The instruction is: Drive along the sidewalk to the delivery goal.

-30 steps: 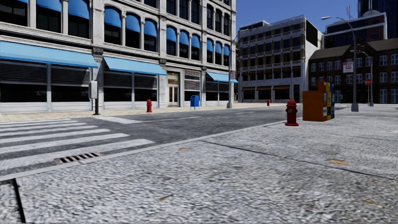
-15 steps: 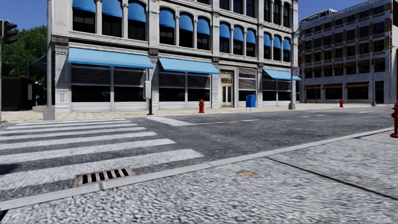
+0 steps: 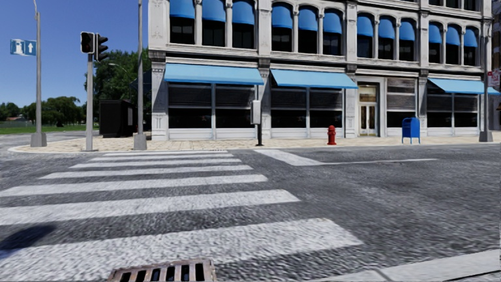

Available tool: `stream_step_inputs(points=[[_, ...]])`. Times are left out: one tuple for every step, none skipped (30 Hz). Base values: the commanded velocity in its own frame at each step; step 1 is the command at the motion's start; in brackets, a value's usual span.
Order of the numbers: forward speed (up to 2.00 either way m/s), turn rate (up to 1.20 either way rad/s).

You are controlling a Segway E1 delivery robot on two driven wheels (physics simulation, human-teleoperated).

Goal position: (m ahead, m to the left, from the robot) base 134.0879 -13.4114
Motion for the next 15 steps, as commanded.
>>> stream_step_inputs(points=[[2.0,0.04],[2.0,0.04],[2.0,0.03],[2.0,0.03],[2.0,0.03],[2.0,0.03],[2.0,0.03],[2.0,0.04],[2.0,0.05],[2.0,0.22],[2.0,0.44],[2.0,0.6],[2.0,0.6],[2.0,0.69],[2.0,0.71]])
